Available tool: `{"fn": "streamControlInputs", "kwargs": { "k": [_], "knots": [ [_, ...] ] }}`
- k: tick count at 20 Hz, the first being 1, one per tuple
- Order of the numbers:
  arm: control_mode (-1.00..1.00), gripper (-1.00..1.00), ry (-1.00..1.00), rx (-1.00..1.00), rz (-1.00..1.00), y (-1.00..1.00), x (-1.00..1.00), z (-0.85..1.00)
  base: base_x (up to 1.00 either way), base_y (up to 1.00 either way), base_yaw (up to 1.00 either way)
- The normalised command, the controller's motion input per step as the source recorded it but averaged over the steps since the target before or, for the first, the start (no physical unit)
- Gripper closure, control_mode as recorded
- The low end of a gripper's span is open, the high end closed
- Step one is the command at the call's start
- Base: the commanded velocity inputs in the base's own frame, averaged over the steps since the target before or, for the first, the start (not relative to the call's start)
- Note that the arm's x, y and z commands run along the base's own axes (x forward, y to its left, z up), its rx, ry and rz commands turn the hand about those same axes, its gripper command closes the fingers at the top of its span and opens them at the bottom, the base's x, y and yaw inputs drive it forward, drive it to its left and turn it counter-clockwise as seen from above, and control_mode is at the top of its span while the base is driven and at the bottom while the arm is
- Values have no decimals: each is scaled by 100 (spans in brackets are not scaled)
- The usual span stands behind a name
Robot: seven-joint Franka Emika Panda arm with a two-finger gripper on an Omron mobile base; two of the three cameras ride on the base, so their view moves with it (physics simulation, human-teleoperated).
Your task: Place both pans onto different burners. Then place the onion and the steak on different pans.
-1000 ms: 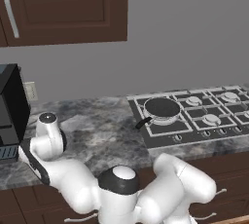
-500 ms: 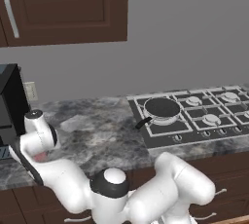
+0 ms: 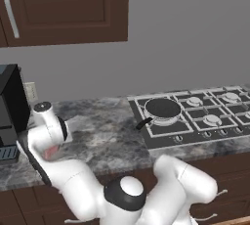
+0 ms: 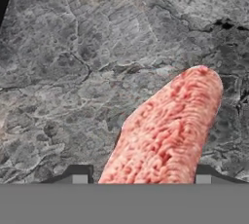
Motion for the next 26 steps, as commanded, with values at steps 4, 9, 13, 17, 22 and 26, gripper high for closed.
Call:
{"fn": "streamControlInputs", "kwargs": {
  "k": [4,9,13,17,22,26],
  "knots": [
    [-100,100,-9,6,0,-81,-7,38,0,0,0],
    [-100,100,-6,6,0,-78,0,36,0,0,0],
    [-100,100,-3,2,-1,-80,0,25,0,0,0],
    [-100,100,-2,1,-1,-86,0,24,0,0,0],
    [-100,100,0,0,-4,-86,0,26,0,0,0],
    [-100,100,0,0,-7,-83,3,25,0,0,0]
  ]
}}
